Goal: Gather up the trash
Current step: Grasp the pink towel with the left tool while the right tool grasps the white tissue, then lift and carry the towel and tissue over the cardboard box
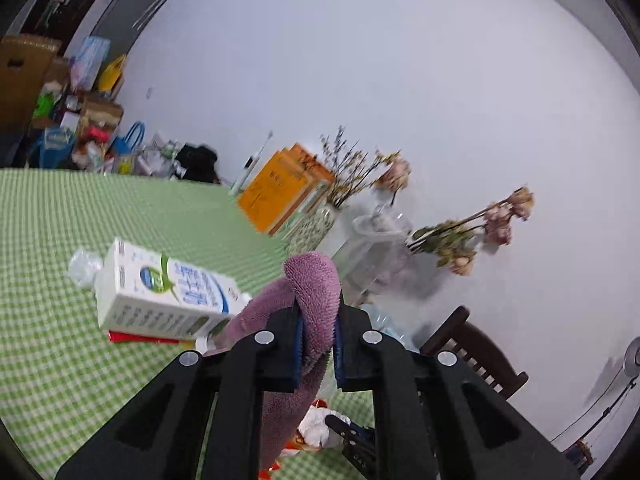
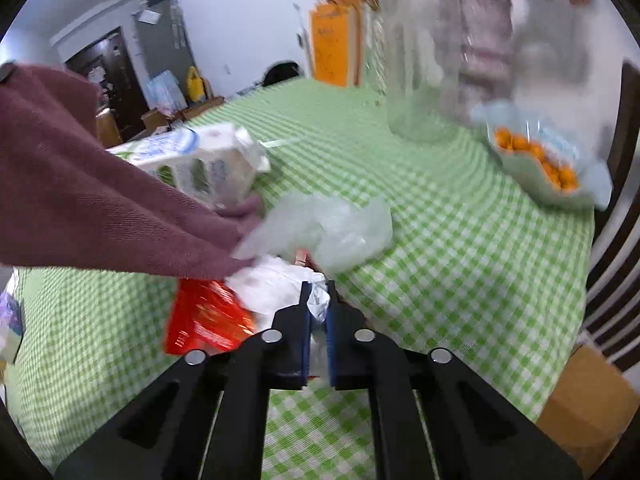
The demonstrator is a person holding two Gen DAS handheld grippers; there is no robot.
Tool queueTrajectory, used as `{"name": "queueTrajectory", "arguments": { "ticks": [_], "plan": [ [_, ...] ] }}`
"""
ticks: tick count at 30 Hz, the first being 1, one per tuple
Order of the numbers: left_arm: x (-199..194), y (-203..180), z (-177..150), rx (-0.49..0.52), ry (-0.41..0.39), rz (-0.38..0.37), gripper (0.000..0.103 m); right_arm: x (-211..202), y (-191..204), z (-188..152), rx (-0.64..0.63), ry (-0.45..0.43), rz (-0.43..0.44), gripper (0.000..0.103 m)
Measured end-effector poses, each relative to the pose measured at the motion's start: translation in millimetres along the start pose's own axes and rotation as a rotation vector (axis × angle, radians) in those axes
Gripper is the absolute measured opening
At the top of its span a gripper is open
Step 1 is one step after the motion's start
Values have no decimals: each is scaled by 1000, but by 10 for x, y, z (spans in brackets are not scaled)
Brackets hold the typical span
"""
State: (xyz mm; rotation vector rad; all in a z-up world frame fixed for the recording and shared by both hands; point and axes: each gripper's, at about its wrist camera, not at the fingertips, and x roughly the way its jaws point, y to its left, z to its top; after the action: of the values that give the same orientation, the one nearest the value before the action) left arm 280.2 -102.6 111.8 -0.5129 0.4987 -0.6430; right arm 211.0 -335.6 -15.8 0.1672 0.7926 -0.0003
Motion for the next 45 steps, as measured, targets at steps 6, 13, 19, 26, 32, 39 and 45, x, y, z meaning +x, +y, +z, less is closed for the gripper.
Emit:
{"name": "queueTrajectory", "arguments": {
  "ticks": [6,13,19,26,32,39,45],
  "plan": [
    [-505,-249,153,54,-81,-86,8,-586,88,145,-5,-126,97,6],
    [-906,-417,228,90,-162,-107,8,-1049,238,41,-57,-183,125,6],
    [-1155,-527,251,85,-172,-109,8,-1067,193,-231,-52,-130,160,6],
    [-1121,-819,209,145,-109,-130,8,-978,65,-508,-18,-87,141,6],
    [-1039,-1193,37,220,-56,-157,8,-1151,-206,-558,35,-128,133,6],
    [-781,-1677,-255,283,54,-251,9,-1362,-708,-756,110,-162,81,6],
    [-429,-2087,-616,315,160,-293,9,-1657,-1335,-1051,206,-188,-15,6]
  ]
}}
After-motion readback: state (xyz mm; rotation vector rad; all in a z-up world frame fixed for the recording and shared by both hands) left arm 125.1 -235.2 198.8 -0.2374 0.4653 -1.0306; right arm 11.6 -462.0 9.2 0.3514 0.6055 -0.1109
